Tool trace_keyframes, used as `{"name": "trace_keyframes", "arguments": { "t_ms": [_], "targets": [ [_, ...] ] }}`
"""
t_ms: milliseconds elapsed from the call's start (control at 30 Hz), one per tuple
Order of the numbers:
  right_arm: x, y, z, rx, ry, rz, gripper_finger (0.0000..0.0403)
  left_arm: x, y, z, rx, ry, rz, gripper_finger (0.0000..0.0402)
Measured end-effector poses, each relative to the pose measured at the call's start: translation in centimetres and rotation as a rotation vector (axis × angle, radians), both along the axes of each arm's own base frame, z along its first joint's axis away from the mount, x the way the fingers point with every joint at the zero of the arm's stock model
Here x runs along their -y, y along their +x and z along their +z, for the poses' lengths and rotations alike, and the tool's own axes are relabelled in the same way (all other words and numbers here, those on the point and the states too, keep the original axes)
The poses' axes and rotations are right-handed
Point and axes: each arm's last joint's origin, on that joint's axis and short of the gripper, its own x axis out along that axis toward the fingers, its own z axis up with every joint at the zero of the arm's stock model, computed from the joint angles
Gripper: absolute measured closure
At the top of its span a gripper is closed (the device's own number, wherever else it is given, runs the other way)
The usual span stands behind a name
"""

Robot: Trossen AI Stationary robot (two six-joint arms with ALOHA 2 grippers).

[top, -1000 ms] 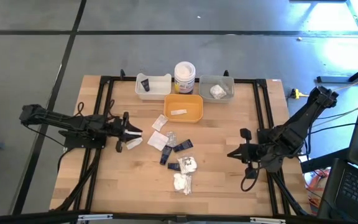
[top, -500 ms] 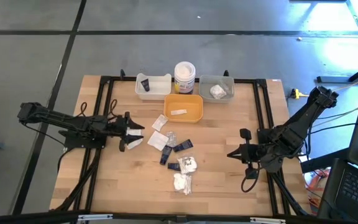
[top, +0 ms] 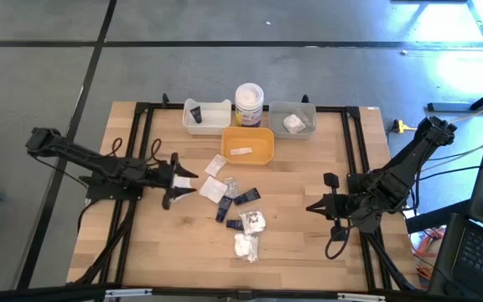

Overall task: Pick & Place Travel size toiletries
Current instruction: Put the white bandage into the yellow bin

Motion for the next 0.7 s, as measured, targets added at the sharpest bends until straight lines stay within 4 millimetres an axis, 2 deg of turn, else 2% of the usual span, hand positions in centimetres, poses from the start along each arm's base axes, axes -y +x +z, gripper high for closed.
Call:
{"name": "trace_keyframes", "arguments": {
  "t_ms": [133,400,533,700],
  "targets": [
    [0.0,0.0,0.0,0.000,0.000,0.000,0.0398,1.1,1.0,0.0,-0.070,0.010,-0.044,0.0191],
    [0.0,0.0,0.0,0.000,0.010,-0.006,0.0392,2.8,1.4,-2.5,-0.351,-0.057,-0.059,0.0192],
    [0.0,0.0,0.0,0.000,0.008,-0.005,0.0398,3.5,1.3,-3.0,-0.401,-0.119,-0.066,0.0192],
    [0.0,0.0,0.0,0.000,0.010,-0.007,0.0388,4.5,1.1,-3.6,-0.443,-0.155,-0.086,0.0192]
  ]
}}
